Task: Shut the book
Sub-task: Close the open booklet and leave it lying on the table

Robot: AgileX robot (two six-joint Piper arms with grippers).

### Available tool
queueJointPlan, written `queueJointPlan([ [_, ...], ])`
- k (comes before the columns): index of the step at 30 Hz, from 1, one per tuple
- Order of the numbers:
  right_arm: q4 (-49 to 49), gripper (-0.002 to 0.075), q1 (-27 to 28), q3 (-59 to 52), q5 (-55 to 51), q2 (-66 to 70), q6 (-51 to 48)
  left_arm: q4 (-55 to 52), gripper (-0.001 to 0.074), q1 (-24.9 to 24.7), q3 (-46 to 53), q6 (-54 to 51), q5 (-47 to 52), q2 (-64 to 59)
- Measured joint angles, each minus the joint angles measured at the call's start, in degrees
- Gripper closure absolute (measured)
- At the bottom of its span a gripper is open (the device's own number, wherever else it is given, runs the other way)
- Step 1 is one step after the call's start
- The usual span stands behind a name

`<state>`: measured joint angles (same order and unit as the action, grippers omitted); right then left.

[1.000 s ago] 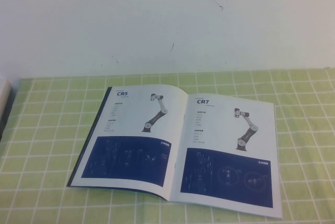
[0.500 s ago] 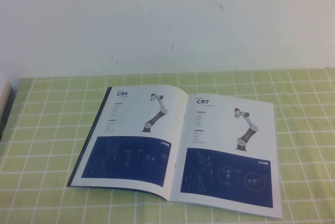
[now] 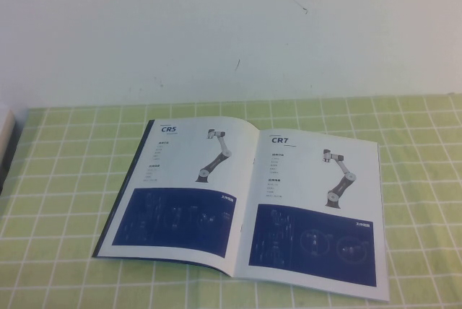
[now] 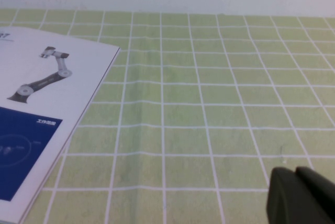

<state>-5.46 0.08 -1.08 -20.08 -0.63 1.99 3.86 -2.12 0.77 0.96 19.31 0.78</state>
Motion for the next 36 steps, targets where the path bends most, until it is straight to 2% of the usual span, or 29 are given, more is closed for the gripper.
queueJointPlan([
  [6,0.0,0.0729,0.0,-0.1,0.7,0.0,0.0,0.0,0.0738,0.0,0.0,0.0,-0.9,0.0],
  [10,-0.3,0.0729,0.0,-0.5,6.6,0.0,-0.8,0.0,0.0738,0.0,0.5,0.0,-7.6,0.0],
  [19,-1.8,0.0729,0.0,-0.5,38.5,0.0,-3.5,1.1,0.0738,0.0,0.5,0.0,-35.4,0.0],
  [23,-1.8,0.0729,0.0,-0.5,50.3,0.0,-3.7,1.3,0.0738,0.0,0.5,0.0,-44.7,0.0],
  [27,-1.9,0.0729,0.0,-0.5,57.7,0.0,-3.7,1.4,0.0738,0.0,0.5,0.0,-49.3,0.0],
  [33,0.0,0.0729,0.0,-0.5,59.0,0.0,-4.3,1.4,0.0738,0.0,0.5,1.3,-51.6,0.0],
  [36,0.6,0.0729,0.0,2.7,47.9,0.0,-4.3,1.4,0.0738,0.0,-1.3,4.7,-44.6,0.0],
])
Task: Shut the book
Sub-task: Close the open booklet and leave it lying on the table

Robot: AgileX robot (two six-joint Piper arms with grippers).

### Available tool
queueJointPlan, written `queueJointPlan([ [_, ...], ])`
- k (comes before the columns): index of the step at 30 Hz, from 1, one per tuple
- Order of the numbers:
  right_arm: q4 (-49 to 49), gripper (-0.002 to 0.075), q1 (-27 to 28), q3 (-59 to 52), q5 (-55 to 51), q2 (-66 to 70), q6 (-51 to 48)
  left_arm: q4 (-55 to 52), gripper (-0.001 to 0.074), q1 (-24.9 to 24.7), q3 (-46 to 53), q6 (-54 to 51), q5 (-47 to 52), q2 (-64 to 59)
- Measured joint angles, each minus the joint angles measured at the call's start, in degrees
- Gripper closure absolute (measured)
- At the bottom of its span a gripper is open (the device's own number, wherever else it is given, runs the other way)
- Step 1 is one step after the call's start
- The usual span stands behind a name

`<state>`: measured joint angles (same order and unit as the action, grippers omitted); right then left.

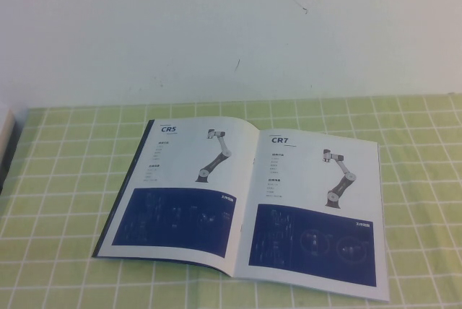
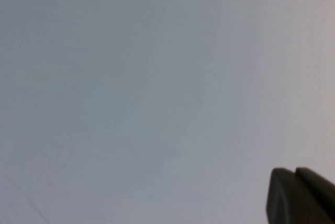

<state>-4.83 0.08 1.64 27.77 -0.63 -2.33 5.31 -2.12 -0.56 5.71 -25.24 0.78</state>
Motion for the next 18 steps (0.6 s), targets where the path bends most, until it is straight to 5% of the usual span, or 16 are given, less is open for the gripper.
queueJointPlan([
  [12,6.8,0.0729,0.0,29.8,-44.3,18.0,0.3,-1.6,0.0738,0.0,-24.0,3.8,31.5,-11.0],
  [18,26.1,0.0729,0.0,39.8,-59.1,35.6,-21.8,1.0,0.0738,-0.1,-32.7,-3.7,46.6,-26.1],
])
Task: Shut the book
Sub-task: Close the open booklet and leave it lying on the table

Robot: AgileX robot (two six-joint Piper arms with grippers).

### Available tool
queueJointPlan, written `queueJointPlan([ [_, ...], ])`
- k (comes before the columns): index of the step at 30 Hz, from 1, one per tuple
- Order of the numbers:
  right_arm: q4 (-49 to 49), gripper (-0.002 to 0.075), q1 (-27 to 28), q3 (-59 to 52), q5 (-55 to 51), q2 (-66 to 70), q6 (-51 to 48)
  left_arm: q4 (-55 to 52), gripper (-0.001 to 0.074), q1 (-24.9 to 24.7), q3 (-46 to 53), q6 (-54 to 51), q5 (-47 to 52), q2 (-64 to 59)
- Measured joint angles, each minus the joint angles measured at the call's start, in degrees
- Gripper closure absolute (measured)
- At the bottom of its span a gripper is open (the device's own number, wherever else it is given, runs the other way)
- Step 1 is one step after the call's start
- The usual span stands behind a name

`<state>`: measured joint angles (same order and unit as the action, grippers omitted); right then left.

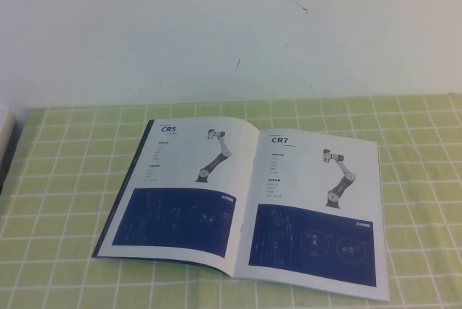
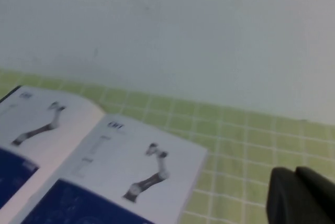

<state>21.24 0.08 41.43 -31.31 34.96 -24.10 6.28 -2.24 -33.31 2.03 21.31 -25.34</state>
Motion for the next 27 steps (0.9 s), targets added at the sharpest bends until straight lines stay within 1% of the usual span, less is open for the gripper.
queueJointPlan([
  [2,8.2,0.0729,0.0,1.0,-1.3,4.9,-8.7,3.9,0.0738,-0.6,-1.8,-6.4,2.8,-4.5],
  [5,20.6,0.0729,0.0,1.6,-4.7,13.0,-22.2,13.4,0.0738,-1.8,-3.5,-18.4,6.2,-11.5],
  [8,32.2,0.0729,-0.6,1.7,-8.4,22.2,-32.4,22.3,0.0738,-2.8,-5.5,-27.9,10.7,-18.2],
  [10,36.1,0.0729,-2.9,1.7,-8.0,28.1,-37.5,27.2,0.0738,-3.0,-7.5,-32.6,13.5,-23.2],
  [12,37.5,0.0729,-6.1,1.8,-5.5,32.5,-39.9,29.5,0.0738,-3.2,-9.8,-34.8,15.4,-27.2],
  [16,38.5,0.0729,-13.3,2.2,1.6,42.0,-43.5,30.6,0.0738,-3.2,-15.0,-36.0,18.1,-35.6],
  [19,38.5,0.0729,-17.3,3.2,5.8,49.2,-44.4,29.0,0.0738,-3.2,-19.5,-35.0,18.5,-41.7],
  [23,38.5,0.0729,-18.9,3.8,8.9,58.1,-44.5,23.7,0.0738,-3.2,-25.8,-29.3,18.4,-49.6],
  [27,38.5,0.0729,-19.7,3.8,10.1,64.9,-44.5,15.5,0.0738,-3.3,-31.7,-22.1,18.4,-57.2],
])
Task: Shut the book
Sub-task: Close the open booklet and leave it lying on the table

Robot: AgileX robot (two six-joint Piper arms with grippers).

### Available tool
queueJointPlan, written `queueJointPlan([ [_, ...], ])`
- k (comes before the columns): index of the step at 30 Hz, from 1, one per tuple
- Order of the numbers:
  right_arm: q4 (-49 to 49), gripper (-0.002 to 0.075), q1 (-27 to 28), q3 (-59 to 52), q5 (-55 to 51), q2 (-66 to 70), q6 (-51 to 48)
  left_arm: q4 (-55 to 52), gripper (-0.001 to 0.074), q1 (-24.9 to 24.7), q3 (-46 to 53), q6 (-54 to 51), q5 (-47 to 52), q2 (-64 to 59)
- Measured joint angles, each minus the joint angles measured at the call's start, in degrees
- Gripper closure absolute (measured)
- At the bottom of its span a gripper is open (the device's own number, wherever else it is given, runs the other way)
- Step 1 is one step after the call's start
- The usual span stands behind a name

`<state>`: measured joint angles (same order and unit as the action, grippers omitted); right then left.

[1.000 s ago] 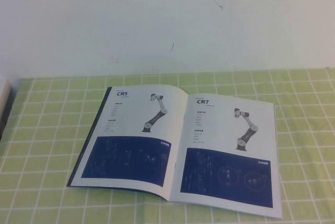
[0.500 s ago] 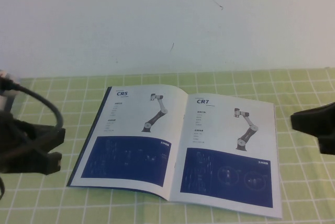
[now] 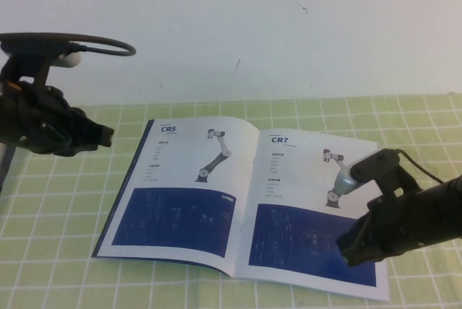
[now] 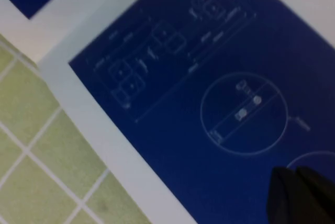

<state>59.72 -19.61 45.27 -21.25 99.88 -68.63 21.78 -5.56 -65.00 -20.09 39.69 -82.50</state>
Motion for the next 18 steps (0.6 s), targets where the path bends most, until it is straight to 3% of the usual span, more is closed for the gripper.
queueJointPlan([
  [9,0.0,0.0729,-0.1,0.3,0.0,5.0,0.2,-12.8,0.0738,-2.0,-5.7,9.9,2.9,-13.9],
  [18,0.0,0.0729,-0.1,0.4,-1.3,5.1,0.8,-21.5,0.0738,-4.0,-6.6,16.8,-2.5,-22.3],
])
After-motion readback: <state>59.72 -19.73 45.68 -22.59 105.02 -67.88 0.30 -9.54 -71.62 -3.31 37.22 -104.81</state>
